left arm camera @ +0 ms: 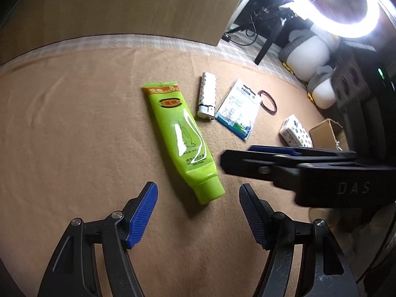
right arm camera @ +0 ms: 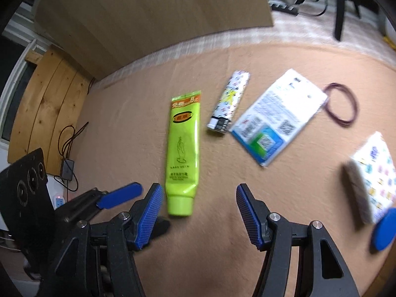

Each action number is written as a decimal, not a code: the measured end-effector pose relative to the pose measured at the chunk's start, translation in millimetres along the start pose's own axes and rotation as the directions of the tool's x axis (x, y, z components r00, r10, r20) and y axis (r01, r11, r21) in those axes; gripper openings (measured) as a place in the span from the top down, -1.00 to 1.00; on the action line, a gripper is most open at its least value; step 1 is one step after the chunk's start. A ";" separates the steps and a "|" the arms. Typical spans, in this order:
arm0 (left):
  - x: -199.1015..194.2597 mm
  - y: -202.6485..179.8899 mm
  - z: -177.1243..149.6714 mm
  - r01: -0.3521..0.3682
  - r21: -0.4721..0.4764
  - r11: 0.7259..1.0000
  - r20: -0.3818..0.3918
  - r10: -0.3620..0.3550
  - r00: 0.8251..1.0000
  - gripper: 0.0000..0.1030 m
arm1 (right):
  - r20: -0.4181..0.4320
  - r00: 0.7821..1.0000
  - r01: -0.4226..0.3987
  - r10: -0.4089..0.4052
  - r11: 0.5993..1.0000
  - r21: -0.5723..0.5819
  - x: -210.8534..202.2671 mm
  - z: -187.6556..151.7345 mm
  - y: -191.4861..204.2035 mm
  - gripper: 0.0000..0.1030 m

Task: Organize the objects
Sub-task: 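Reach the right tool to the green tube and close on it, then lift the green tube into the cardboard box and open the right tool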

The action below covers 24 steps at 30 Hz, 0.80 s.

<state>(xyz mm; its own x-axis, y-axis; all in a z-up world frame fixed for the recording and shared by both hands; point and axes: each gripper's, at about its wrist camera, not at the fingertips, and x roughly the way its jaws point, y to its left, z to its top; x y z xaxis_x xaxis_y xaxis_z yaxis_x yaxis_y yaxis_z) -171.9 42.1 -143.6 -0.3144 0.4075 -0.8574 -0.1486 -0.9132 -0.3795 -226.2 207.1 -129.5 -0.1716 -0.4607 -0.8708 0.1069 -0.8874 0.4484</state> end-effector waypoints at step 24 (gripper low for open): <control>22.1 13.2 12.6 0.063 -0.022 0.998 0.000 -0.063 0.998 0.14 | -0.062 0.989 -0.133 0.138 0.988 0.078 46.9 17.6 -21.0 0.59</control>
<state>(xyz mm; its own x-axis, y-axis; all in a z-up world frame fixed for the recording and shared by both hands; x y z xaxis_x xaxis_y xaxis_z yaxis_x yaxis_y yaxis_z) -192.6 39.1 -163.1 -0.3042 0.4644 -0.8317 -0.1479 -0.8856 -0.4403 -253.8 203.9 -176.2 -0.0946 -0.5767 -0.8114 0.0516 -0.8168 0.5746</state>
